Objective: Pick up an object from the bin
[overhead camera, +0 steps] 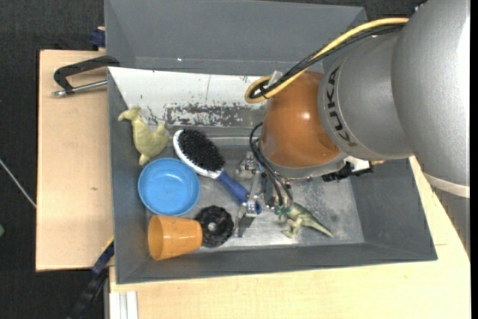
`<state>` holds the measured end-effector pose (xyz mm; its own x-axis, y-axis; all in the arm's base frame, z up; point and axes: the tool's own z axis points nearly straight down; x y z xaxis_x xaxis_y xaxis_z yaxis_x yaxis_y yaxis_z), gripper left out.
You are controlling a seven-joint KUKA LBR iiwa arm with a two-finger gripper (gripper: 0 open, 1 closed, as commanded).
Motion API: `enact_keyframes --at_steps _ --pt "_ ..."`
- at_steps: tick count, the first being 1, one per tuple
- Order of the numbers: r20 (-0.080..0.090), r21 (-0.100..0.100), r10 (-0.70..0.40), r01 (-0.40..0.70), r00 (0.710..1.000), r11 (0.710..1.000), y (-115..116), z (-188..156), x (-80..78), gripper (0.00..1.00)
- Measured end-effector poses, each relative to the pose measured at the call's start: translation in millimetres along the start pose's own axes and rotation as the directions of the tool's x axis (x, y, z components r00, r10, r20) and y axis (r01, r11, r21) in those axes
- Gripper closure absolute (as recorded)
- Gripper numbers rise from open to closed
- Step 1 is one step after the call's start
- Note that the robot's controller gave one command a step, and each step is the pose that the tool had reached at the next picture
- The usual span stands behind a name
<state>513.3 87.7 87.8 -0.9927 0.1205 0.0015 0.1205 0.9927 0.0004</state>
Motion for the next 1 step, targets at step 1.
enact_keyframes --at_steps 1 --pt "0.001 0.000 0.002 -0.002 1.000 1.000 -0.5 -2.0 0.2 1.00"
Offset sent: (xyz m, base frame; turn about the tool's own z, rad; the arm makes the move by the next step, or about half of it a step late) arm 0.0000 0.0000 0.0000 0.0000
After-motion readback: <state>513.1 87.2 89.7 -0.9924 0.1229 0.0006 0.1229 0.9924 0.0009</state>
